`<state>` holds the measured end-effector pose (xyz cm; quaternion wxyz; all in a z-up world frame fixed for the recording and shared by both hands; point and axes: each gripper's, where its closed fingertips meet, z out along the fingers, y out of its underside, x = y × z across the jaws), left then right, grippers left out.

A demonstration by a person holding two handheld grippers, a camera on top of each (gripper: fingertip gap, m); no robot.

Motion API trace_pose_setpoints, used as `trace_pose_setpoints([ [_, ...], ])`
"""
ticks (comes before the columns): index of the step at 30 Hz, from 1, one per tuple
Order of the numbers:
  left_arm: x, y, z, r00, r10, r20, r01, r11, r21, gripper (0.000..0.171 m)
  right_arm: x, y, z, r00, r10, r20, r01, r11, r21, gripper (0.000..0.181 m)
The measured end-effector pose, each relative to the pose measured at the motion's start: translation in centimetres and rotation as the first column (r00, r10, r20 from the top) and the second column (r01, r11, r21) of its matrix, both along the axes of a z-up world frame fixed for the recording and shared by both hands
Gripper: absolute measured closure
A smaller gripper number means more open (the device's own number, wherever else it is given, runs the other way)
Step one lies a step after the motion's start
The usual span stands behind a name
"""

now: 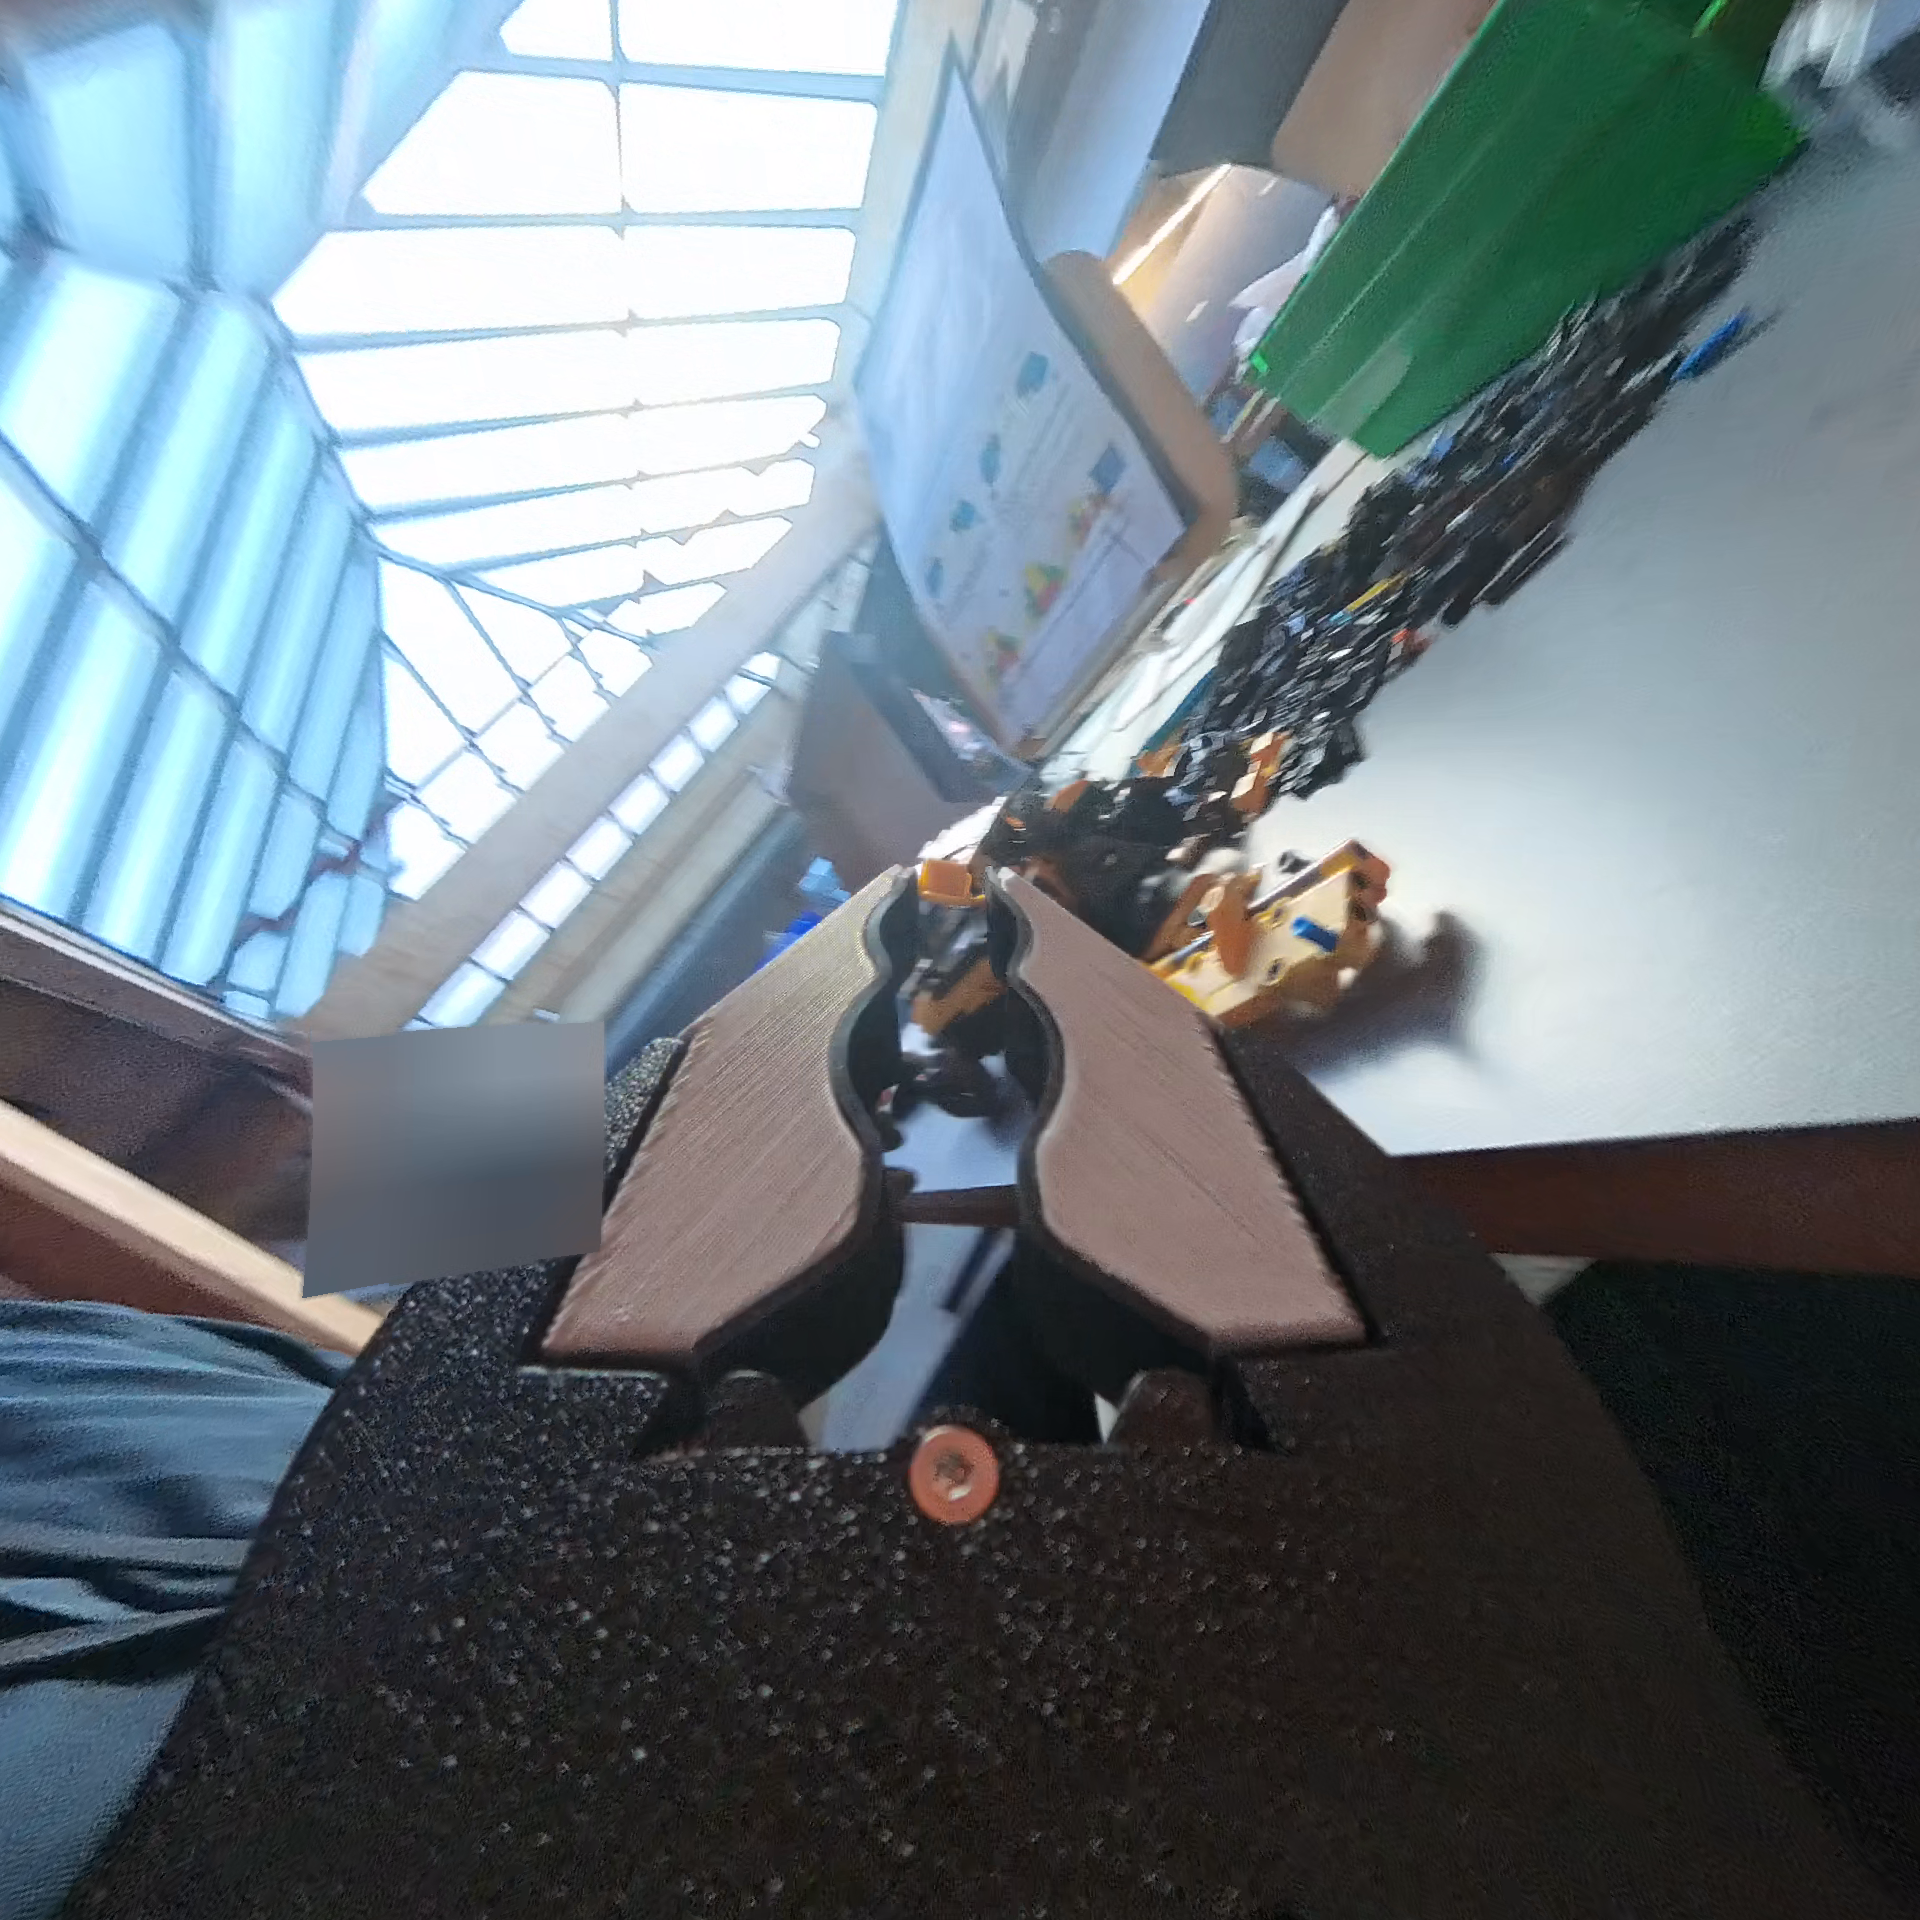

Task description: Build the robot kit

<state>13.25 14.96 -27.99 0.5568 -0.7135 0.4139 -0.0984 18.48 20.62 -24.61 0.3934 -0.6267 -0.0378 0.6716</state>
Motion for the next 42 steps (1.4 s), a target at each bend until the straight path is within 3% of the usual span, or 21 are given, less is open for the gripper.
trace_pose_setpoints([
  [4, 0.9, 1.3, 1.8, 0.99, -0.046, -0.13, 0.065, 0.987, 0.145, 0.144, -0.7, -1.0, 0.5, 0.99, 0.079, -0.114, -0.088, 0.993, -0.08, 0.17],
  [7, 1.6, 1.9, 2.5, 0.977, -0.093, -0.19, 0.129, 0.974, 0.185, 0.143, -1.7, -2.2, 1.1, 0.973, 0.157, -0.167, -0.176, 0.979, -0.102, 0.167],
  [10, 1.9, 2.2, 3.3, 0.98, -0.125, -0.156, 0.15, 0.976, 0.157, 0.142, -2.9, -3.5, 1.3, 0.93, 0.264, -0.254, -0.311, 0.936, -0.166, 0.169],
  [13, 2.3, 1.6, 3.9, 0.978, -0.186, -0.091, 0.196, 0.974, 0.113, 0.163, -3.8, -4.3, 1.1, 0.901, 0.308, -0.306, -0.384, 0.895, -0.228, 0.171],
  [15, 2.1, 1.4, 3.9, 0.978, -0.197, -0.067, 0.202, 0.976, 0.08, 0.165, -4.1, -4.3, 1.1, 0.897, 0.306, -0.319, -0.391, 0.885, -0.252, 0.171],
  [20, 1.7, 1.1, 3.1, 0.973, -0.184, 0.136, 0.207, 0.962, -0.18, 0.167, -4.3, -4.3, 0.4, 0.937, 0.307, -0.165, -0.336, 0.922, -0.191, 0.169],
  [22, 1.4, 1.2, 3.4, 0.947, -0.132, 0.292, 0.228, 0.918, -0.324, 0.166, -3.8, -4.0, 0.2, 0.961, 0.276, 0.016, -0.274, 0.959, -0.069, 0.167],
  [24, 1.1, 1.1, 4.0, 0.88, -0.072, 0.469, 0.311, 0.834, -0.456, 0.167, -3.3, -4.3, 0.2, 0.941, 0.222, 0.257, -0.259, 0.958, 0.121, 0.152],
  [26, 0.9, 0.4, 4.6, 0.794, -0.014, 0.607, 0.432, 0.717, -0.548, 0.167, -3.0, -5.1, 0.7, 0.866, 0.093, 0.492, -0.29, 0.894, 0.341, 0.141],
  [28, 0.8, -0.2, 4.8, 0.727, 0.051, 0.684, 0.518, 0.613, -0.596, 0.166, -2.6, -5.2, 1.3, 0.743, -0.11, 0.66, -0.346, 0.781, 0.519, 0.139],
  [31, 1.1, -1.7, 4.3, 0.683, 0.097, 0.724, 0.606, 0.478, -0.636, 0.166, -2.9, -5.8, 2.1, 0.552, -0.38, 0.742, -0.507, 0.554, 0.66, 0.135],
  [34, 1.5, -2.7, 4.2, 0.648, 0.139, 0.749, 0.66, 0.388, -0.644, 0.167, -4.2, -7.6, 1.1, 0.44, -0.5, 0.746, -0.687, 0.348, 0.638, 0.143],
  [36, 1.6, -2.9, 3.7, 0.664, 0.137, 0.735, 0.647, 0.389, -0.656, 0.167, -4.9, -8.2, 0.7, 0.429, -0.508, 0.747, -0.718, 0.311, 0.623, 0.152],
  [42, 1.7, -3.4, 3.3, 0.686, 0.109, 0.719, 0.633, 0.398, -0.664, 0.166, -5.0, -8.5, -0.2, 0.427, -0.468, 0.774, -0.718, 0.345, 0.605, 0.168],
])
